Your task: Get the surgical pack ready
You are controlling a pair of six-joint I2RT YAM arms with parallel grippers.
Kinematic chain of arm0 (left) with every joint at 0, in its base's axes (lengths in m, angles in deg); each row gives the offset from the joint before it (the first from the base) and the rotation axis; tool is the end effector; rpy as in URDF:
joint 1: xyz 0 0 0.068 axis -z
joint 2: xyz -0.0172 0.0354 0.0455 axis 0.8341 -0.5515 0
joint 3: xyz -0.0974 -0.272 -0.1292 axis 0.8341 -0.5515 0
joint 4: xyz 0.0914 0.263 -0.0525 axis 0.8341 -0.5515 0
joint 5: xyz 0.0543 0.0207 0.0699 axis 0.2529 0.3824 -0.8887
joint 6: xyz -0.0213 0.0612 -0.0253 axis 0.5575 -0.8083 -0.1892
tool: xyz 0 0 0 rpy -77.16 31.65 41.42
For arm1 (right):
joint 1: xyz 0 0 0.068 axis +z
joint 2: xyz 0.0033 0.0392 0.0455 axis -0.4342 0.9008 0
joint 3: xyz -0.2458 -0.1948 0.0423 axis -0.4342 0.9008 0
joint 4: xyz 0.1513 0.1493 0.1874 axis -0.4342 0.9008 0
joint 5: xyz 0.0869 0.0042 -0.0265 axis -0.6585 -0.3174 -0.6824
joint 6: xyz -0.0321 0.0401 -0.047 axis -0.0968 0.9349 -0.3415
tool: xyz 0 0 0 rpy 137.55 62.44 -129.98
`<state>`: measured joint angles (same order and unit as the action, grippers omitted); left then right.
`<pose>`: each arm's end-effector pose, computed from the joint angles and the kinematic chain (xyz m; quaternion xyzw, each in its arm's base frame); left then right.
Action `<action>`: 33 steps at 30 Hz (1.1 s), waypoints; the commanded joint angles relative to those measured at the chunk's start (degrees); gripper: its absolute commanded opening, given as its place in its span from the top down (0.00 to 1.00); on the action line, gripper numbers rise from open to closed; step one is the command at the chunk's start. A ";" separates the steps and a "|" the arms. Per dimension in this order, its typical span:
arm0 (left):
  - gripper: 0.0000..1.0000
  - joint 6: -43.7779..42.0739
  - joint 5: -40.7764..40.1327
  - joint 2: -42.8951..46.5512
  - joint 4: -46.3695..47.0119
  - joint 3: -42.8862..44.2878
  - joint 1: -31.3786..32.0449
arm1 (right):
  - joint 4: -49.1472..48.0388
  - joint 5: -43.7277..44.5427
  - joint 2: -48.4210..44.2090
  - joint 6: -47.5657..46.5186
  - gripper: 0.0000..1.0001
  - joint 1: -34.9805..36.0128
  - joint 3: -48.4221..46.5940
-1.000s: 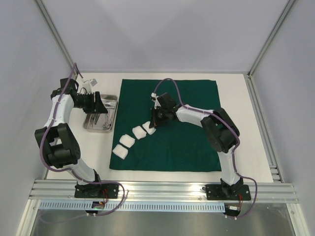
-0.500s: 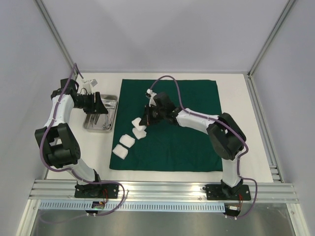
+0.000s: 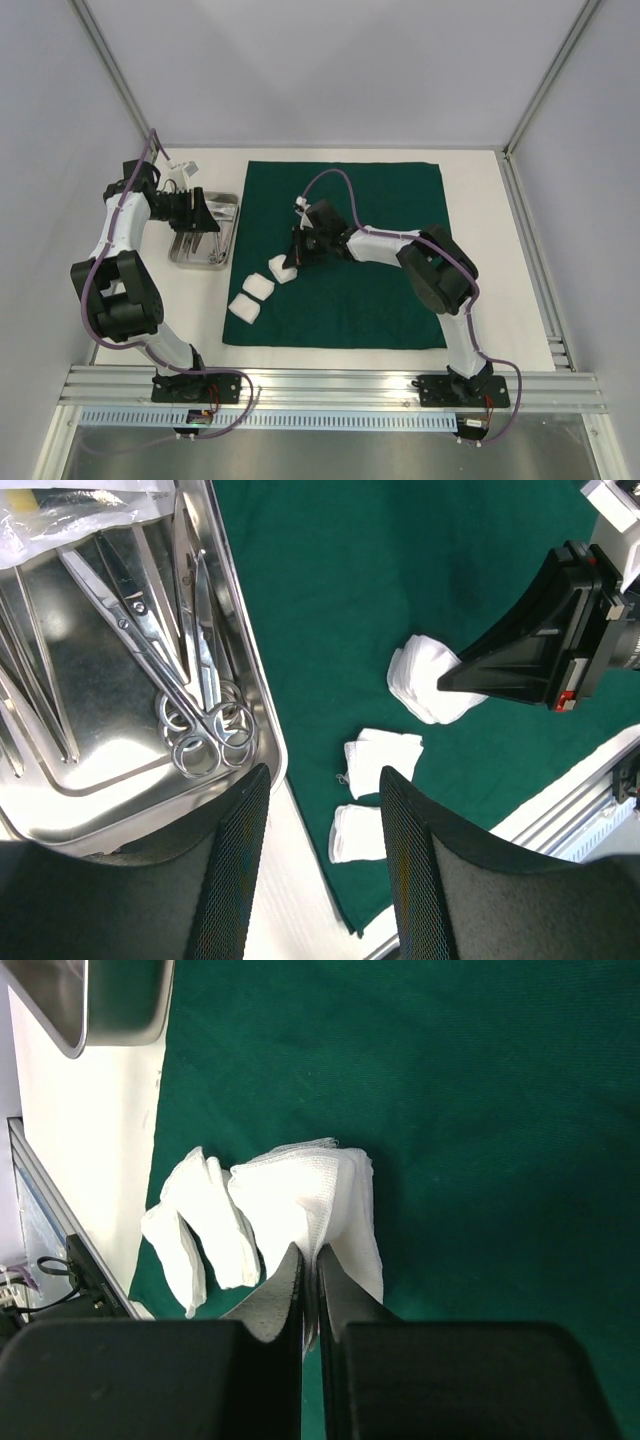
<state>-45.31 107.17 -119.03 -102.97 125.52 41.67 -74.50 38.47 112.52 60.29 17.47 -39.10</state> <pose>0.3562 0.0557 0.2911 0.0473 0.9206 -0.2984 0.2473 0.3496 0.3595 0.1503 -0.1320 0.9007 0.3812 0.1611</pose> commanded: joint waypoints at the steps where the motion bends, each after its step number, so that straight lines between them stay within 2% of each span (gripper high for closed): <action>1: 0.43 -1.20 1.44 1.58 -0.40 -0.11 0.09 | -2.04 -0.31 1.06 0.75 0.99 0.04 -2.38; 3: 0.44 -1.29 1.44 1.58 -0.40 -0.20 0.09 | -1.51 0.04 1.15 0.67 0.95 0.13 -2.55; 10: 0.43 -1.29 1.44 1.31 -0.40 -0.28 0.09 | 4.27 4.68 -0.34 -2.93 0.63 0.57 -3.78; 15: 0.44 -1.29 1.35 1.49 -0.48 -0.20 0.09 | 9.64 9.08 -2.45 -6.97 0.52 1.62 -5.89; 23: 0.44 -1.38 1.35 2.10 -0.57 -0.11 0.09 | 12.11 11.55 -4.04 -9.35 0.44 1.71 -6.59; 33: 0.44 -1.73 1.44 2.37 -0.84 -0.20 0.09 | 11.67 9.27 2.03 -8.48 0.49 1.71 -8.97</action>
<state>-45.57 107.19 -119.01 -103.43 125.52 41.67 -63.01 47.72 112.22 52.47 19.08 -45.92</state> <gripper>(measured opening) 0.563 0.517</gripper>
